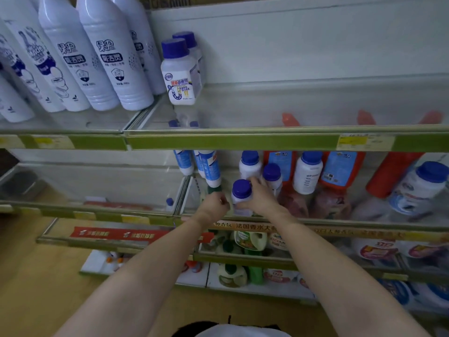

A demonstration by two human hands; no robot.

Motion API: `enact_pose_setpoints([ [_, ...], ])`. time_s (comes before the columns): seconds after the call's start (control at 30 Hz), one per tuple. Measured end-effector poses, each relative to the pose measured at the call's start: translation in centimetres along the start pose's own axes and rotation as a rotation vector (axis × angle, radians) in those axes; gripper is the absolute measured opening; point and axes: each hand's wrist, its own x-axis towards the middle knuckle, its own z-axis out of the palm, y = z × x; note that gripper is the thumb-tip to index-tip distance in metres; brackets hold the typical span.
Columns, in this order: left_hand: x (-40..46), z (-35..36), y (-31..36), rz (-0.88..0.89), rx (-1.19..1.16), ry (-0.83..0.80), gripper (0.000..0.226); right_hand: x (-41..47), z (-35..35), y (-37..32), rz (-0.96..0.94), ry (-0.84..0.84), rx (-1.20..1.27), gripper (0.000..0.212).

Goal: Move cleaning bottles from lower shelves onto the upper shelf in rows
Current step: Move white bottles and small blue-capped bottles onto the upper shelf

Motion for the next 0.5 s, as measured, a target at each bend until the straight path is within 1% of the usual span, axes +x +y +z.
enact_pose_setpoints([
  [0.03, -0.1, 0.1, -0.1, -0.005, 0.006, -0.001, 0.007, 0.0, 0.4, 0.1, 0.011, -0.022, 0.024, 0.085],
  [0.07, -0.2, 0.0, -0.3, -0.010, 0.015, -0.002, 0.008, 0.0, 0.9, 0.1, 0.005, -0.025, 0.079, 0.082],
  [0.13, -0.3, -0.1, -0.9, -0.011, 0.027, -0.003, 0.009, -0.2, 1.4, -0.1, 0.018, -0.006, 0.269, 0.068],
  [0.17, -0.3, -0.2, -1.2, -0.010, 0.028, 0.001, 0.008, -0.3, 1.3, -0.3, 0.050, -0.006, 0.374, 0.065],
  [0.27, -0.4, -0.7, -2.2, -0.036, 0.009, 0.024, 0.009, -0.2, 1.0, 0.0, 0.195, 0.003, 0.718, 0.067],
  [0.33, -0.5, -1.1, -2.6, -0.043, 0.003, 0.030, 0.010, -0.1, 0.8, 0.3, 0.271, 0.016, 0.956, 0.060],
  [0.4, -0.6, -1.3, -2.7, -0.041, -0.011, 0.034, 0.010, -0.5, 0.5, 0.2, 0.290, 0.007, 1.160, 0.055],
  [0.5, -0.4, -1.4, -2.7, -0.033, -0.038, 0.039, 0.009, -1.4, 0.1, -0.8, 0.301, -0.058, 1.367, 0.058],
])
